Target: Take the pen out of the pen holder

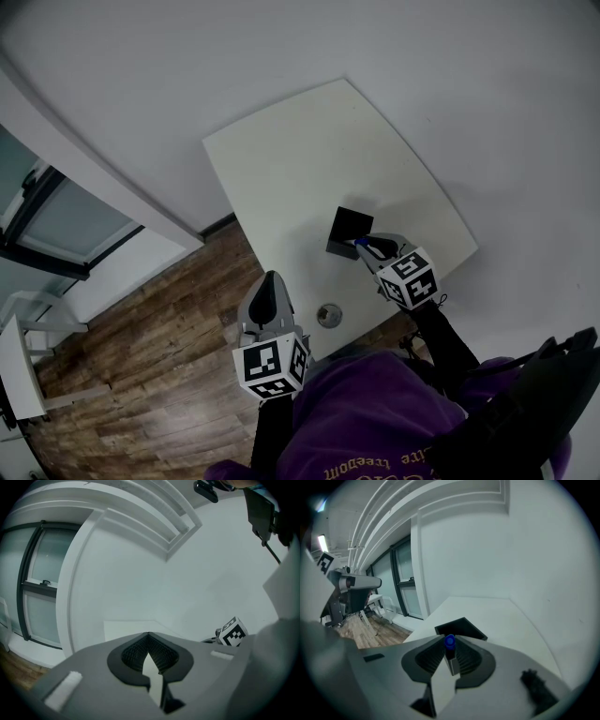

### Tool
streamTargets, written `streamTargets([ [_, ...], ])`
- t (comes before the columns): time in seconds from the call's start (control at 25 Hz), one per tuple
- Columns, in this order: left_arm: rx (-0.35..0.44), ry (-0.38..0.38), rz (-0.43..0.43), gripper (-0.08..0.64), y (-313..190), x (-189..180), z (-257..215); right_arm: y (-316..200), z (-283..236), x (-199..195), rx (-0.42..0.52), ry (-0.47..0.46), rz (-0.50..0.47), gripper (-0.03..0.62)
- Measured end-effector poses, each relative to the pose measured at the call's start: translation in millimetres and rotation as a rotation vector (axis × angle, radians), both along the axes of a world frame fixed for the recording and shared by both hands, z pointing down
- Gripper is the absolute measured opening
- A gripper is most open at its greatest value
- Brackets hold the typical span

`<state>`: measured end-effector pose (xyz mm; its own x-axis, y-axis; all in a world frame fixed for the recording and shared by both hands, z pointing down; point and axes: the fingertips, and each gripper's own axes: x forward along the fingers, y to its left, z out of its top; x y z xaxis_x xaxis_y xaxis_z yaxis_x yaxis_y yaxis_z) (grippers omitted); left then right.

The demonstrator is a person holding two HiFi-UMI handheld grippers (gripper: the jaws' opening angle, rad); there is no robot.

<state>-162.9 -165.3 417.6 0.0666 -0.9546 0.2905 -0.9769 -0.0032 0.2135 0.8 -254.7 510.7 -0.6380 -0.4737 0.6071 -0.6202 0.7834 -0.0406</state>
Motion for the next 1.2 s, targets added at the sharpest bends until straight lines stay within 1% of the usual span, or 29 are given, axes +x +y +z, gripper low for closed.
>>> streamTargets([
  [0.6,0.01,0.01,0.0,0.005,1.1,-0.9,-3.1,-6.0,-21.2,1.2,0.037,-0.032,0.014,0.072],
  [1.2,0.016,0.006,0.003,0.006,4.9,-0.7,-6.7,-9.5,-47.3,11.7,0.088,-0.087,0.065,0.072],
])
